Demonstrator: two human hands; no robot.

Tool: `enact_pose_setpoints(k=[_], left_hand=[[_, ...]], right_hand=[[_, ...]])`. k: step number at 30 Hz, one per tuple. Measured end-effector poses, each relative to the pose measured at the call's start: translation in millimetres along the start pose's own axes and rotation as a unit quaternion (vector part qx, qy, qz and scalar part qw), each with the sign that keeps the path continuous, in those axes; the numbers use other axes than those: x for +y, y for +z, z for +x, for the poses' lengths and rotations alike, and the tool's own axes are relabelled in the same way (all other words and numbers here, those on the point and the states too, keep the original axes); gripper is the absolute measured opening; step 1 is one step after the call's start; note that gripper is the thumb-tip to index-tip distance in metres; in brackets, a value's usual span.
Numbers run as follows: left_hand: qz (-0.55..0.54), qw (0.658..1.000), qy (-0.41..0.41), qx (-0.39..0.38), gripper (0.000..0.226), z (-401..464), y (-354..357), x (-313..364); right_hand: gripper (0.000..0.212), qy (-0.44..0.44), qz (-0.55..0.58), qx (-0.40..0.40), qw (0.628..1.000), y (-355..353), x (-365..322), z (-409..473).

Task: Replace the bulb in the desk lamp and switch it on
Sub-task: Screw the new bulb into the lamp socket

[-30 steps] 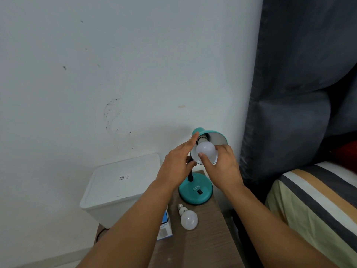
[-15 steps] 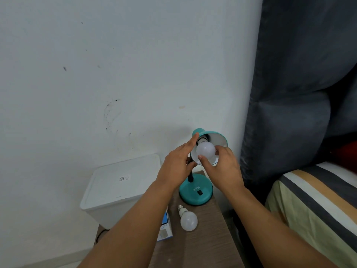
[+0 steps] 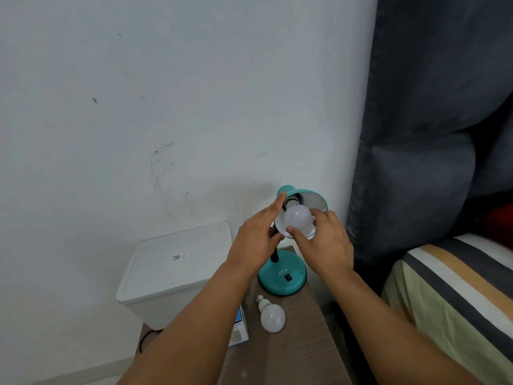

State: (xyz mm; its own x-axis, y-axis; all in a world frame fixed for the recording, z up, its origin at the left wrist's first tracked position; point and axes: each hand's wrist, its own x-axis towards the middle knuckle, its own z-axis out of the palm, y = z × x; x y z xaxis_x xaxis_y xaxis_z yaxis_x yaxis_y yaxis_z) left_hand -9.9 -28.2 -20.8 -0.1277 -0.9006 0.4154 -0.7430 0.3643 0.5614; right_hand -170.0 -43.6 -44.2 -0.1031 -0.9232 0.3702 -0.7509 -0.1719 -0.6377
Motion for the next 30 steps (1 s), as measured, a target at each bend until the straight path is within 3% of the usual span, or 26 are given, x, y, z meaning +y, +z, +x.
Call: enact_pose_setpoints(k=[8, 12, 19, 25, 30], left_hand=[[0.057, 0.998, -0.017, -0.021, 0.089, -5.8, -8.1, 3.4], [0.069, 0.997, -0.035, -0.012, 0.083, -22.5, -19.4, -3.2], [0.074, 0.991, -0.105, 0.023, 0.059, -81.5, -58.1, -35.7], [0.118, 0.969, -0.202, 0.074, 0.047, -132.9, -99.8, -88.4], [0.114, 0.945, -0.291, 0.095, 0.071, -159.6, -131.3, -121.9]], right_hand=[[0.076, 0.011, 0.042, -0.011, 0.999, -10.6, -5.0, -15.9], [0.06, -0.027, 0.099, 0.004, 0.995, -11.6, -7.2, -54.9], [0.041, -0.07, 0.129, -0.124, 0.981, 25.0, -19.0, -96.8], [0.08, -0.085, 0.114, -0.237, 0.961, 51.9, -60.0, -88.2], [0.11, -0.076, 0.13, -0.287, 0.946, 77.8, -83.8, -66.6]])
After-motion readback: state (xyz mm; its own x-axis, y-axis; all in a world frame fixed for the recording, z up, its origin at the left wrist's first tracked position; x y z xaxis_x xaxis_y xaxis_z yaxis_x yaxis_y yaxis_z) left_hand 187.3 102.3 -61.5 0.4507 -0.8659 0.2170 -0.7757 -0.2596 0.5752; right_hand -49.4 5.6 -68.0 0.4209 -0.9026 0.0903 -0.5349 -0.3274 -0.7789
